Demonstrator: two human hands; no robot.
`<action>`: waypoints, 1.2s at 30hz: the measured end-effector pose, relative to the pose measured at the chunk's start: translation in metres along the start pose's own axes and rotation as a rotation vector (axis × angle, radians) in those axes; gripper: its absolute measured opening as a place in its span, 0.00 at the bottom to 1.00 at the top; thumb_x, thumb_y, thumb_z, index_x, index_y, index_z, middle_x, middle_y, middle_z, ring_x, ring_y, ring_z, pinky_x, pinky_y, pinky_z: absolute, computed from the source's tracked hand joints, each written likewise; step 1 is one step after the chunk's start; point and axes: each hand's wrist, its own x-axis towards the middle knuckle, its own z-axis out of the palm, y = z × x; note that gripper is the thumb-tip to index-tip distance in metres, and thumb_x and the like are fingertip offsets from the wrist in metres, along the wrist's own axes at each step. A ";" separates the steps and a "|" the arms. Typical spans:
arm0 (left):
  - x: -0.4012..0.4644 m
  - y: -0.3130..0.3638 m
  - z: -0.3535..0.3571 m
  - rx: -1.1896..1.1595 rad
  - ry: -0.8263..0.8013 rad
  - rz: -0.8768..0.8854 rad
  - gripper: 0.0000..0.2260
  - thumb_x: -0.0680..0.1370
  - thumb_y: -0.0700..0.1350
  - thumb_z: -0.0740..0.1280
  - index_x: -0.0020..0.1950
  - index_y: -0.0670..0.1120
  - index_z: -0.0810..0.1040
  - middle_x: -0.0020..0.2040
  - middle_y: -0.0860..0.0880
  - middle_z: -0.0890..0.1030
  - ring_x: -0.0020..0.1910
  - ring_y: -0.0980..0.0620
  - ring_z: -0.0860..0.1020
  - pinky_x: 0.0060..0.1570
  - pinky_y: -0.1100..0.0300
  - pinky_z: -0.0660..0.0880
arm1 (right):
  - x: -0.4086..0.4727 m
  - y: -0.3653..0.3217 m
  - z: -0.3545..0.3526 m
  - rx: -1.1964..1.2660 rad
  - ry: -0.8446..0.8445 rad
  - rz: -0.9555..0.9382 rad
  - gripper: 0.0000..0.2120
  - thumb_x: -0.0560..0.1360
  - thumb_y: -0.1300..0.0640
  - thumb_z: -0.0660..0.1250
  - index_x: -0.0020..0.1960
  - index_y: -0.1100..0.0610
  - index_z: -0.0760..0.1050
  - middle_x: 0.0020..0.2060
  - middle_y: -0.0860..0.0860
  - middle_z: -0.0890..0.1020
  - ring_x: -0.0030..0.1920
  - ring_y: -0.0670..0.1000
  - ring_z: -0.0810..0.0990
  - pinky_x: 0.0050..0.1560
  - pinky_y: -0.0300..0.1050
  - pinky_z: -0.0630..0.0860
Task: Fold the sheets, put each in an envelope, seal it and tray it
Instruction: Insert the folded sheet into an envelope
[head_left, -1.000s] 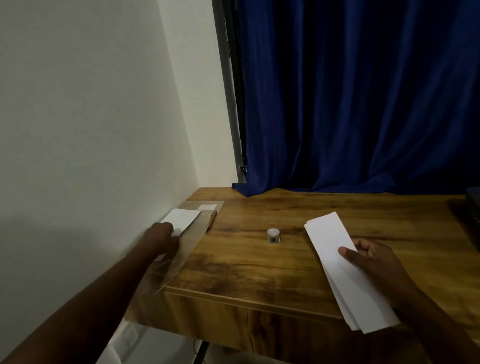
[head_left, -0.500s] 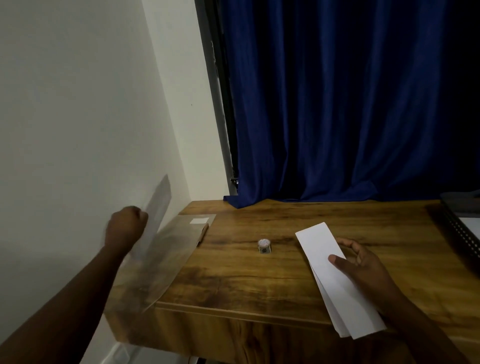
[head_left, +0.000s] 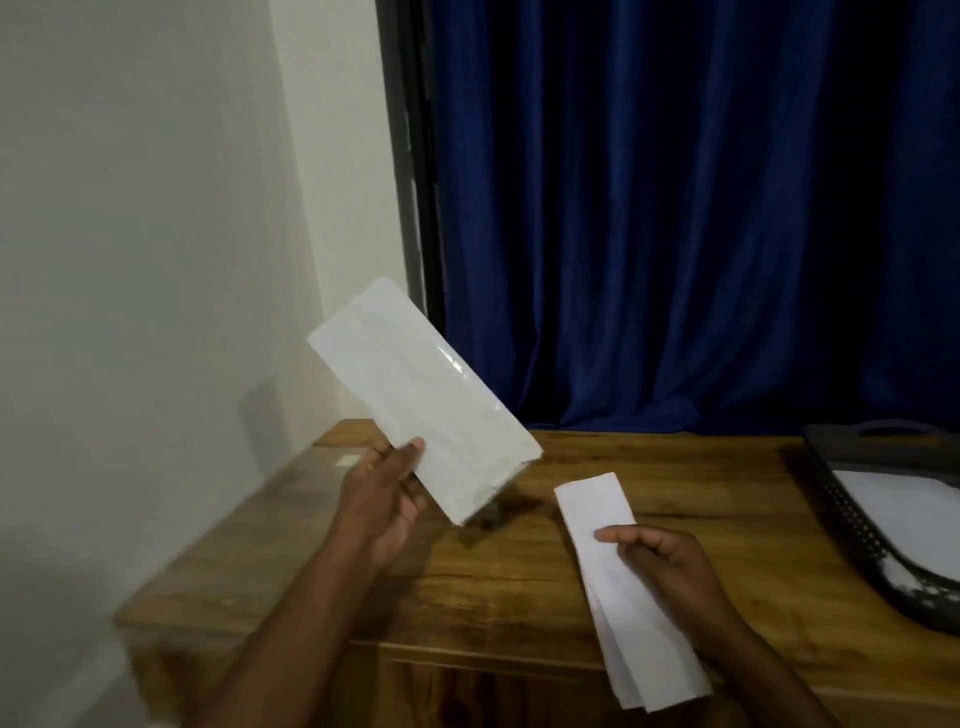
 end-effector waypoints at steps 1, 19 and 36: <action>-0.008 -0.021 0.014 -0.053 -0.031 -0.059 0.14 0.80 0.37 0.67 0.66 0.41 0.76 0.60 0.41 0.84 0.58 0.43 0.83 0.55 0.43 0.81 | -0.002 -0.005 -0.002 0.051 0.009 0.026 0.10 0.80 0.60 0.67 0.50 0.50 0.87 0.54 0.40 0.85 0.55 0.44 0.81 0.46 0.35 0.74; -0.098 -0.070 0.035 0.817 -0.454 -0.573 0.13 0.80 0.52 0.68 0.60 0.45 0.78 0.49 0.45 0.87 0.48 0.42 0.86 0.43 0.51 0.82 | -0.013 0.001 -0.023 0.248 -0.141 0.111 0.17 0.74 0.53 0.73 0.55 0.65 0.84 0.52 0.60 0.87 0.54 0.63 0.85 0.56 0.57 0.81; -0.043 -0.107 0.053 1.558 -0.780 0.817 0.52 0.62 0.75 0.74 0.79 0.54 0.60 0.73 0.61 0.64 0.68 0.69 0.55 0.69 0.72 0.34 | -0.013 -0.005 -0.020 0.120 -0.213 0.104 0.18 0.73 0.49 0.75 0.47 0.66 0.84 0.45 0.61 0.87 0.45 0.60 0.86 0.48 0.54 0.81</action>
